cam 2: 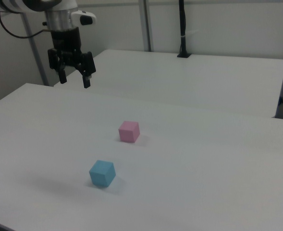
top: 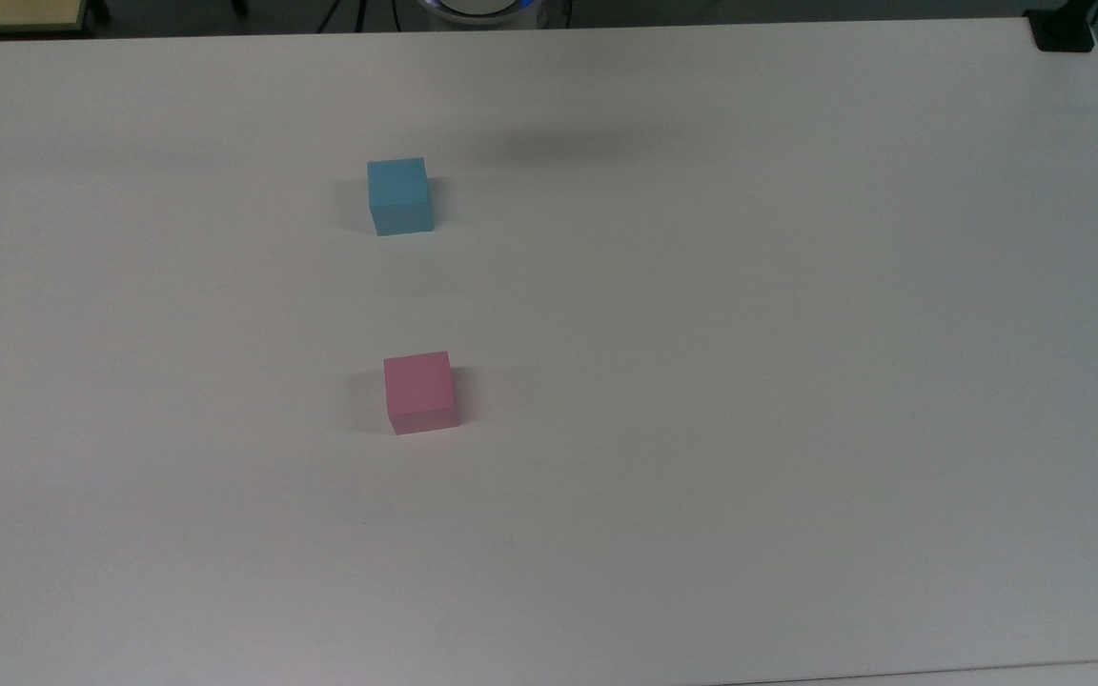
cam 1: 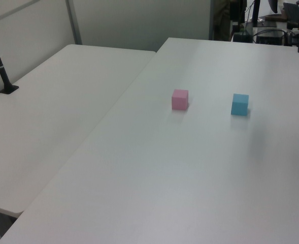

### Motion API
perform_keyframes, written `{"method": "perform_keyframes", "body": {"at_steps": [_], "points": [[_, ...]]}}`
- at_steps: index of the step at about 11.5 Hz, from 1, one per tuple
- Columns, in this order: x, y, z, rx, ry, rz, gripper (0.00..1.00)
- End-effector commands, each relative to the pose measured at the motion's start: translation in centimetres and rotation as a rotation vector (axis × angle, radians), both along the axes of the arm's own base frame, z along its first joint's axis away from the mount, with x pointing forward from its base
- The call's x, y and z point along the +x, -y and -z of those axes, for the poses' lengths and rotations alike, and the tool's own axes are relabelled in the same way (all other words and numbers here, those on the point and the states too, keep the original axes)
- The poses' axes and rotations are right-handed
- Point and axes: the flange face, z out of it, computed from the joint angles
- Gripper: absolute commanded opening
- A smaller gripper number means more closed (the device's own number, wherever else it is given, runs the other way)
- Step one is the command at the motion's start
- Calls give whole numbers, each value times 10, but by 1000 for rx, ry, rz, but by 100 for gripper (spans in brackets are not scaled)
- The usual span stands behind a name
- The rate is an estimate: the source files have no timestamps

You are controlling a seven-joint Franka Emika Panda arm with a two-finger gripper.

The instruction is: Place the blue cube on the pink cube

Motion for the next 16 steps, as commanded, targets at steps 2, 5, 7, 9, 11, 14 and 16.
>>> {"method": "perform_keyframes", "body": {"at_steps": [2, 5, 7, 9, 11, 14, 16], "points": [[19, -21, 31, -10, -30, -15, 100], [16, -39, 13, -3, 4, -17, 100], [17, -49, 17, 2, 1, -32, 100], [17, -64, 19, 2, -4, -58, 100], [16, -63, 17, 2, 1, -57, 100], [30, -51, 11, -11, 101, -6, 100], [31, -35, 11, -31, 110, 44, 100]]}}
